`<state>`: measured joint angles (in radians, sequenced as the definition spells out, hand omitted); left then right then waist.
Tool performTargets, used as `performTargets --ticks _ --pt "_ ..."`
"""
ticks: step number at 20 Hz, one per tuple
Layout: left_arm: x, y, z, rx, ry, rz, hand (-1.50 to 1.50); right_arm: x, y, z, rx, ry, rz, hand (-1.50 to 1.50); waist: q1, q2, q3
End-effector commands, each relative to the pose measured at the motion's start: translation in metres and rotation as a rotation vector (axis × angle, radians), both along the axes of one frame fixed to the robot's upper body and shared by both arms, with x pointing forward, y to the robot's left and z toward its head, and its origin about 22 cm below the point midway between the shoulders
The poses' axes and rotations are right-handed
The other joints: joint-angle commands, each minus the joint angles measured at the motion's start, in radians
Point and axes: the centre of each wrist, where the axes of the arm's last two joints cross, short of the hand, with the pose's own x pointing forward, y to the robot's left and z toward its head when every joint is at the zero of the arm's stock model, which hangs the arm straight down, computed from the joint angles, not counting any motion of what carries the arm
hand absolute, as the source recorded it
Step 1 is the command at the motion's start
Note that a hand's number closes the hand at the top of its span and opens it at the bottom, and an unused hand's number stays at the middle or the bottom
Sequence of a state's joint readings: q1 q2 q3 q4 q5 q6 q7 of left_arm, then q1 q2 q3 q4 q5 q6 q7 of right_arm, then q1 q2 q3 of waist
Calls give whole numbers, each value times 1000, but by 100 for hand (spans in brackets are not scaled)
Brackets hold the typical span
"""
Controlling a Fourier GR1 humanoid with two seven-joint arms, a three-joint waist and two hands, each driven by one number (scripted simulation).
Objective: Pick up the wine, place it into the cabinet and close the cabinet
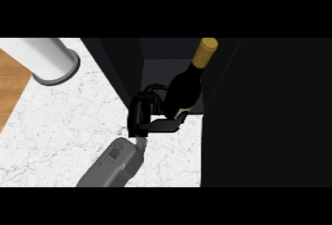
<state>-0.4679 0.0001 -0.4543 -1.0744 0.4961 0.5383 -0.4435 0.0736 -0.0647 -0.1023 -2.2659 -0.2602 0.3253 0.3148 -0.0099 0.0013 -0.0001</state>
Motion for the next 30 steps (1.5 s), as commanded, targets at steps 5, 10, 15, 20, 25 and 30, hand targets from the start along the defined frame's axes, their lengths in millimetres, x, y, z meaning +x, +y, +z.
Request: performTargets --ticks 5,10,15,20,25,30 --pt "8 7 -28 -8 41 40 150 -16 4 10 11 1 22 -150 -4 0 0" --pt "7 8 -44 -101 47 43 150 1 7 -8 3 17 26 -150 -12 3 -1" --pt "17 23 -53 -152 60 16 150 -2 -2 -6 18 14 5 -150 -3 1 0" --pt "49 14 -28 -144 52 -7 150 15 -15 -7 36 7 12 -150 -6 2 0" --pt "42 5 -36 -131 73 -8 150 4 21 1 31 20 10 -150 -16 3 -1" --pt "58 1 -21 -169 37 21 150 4 3 -2 6 17 28 -150 -32 7 -1"
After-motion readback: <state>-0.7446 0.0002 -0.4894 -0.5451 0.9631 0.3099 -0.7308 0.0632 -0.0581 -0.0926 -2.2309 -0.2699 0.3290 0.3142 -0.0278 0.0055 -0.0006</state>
